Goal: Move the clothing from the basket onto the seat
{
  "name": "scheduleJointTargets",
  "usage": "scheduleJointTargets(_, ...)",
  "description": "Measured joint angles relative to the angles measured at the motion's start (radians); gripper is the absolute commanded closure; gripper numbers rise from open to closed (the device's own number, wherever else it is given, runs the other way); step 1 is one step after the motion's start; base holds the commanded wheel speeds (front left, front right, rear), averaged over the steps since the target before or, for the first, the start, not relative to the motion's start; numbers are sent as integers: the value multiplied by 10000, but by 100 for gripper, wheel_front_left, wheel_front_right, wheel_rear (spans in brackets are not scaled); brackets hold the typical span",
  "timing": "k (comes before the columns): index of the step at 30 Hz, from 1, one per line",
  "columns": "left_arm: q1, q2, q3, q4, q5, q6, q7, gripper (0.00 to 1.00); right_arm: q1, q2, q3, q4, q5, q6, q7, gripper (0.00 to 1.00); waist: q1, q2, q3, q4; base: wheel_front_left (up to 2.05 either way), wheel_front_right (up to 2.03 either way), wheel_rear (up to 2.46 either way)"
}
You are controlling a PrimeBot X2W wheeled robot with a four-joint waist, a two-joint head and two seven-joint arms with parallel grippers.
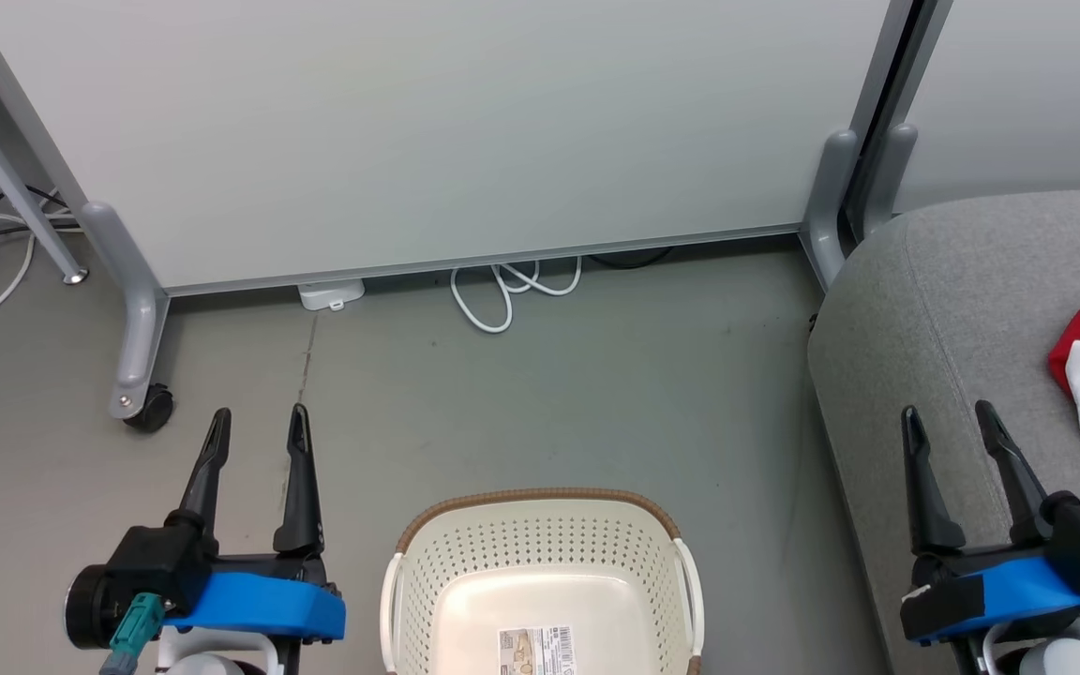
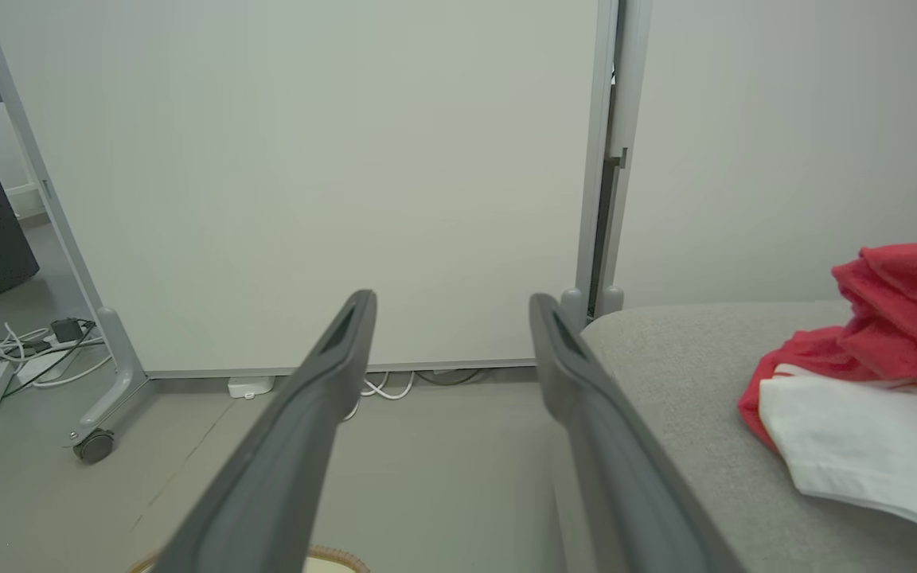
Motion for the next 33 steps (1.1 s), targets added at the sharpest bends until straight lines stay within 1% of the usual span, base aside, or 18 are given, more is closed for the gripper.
scheduleJointTargets(10,381,-27,63,203,-46,-44,0,0,538,267,23,67,121,0,0,0,0,0,-266,19,0,0,0)
scheduleJointTargets(24,436,-31,-75,330,-222,-61,0,0,577,370,50,117,132,0,0,0,0,0,-386,55,0,0,0)
scheduleJointTargets(28,437,-31,-81,420,-96,-61,0,0,577,384,69,127,138,0,0,0,0,0,-416,51,0,0,0)
scheduleJointTargets(29,451,-33,-79,489,-79,-58,6,100,581,387,75,176,142,0,0,100,0,0,-421,50,0,0,0)
scheduleJointTargets(33,741,-35,-77,849,-102,-58,52,100,709,424,79,543,150,0,58,100,1,0,-425,50,0,0,0)
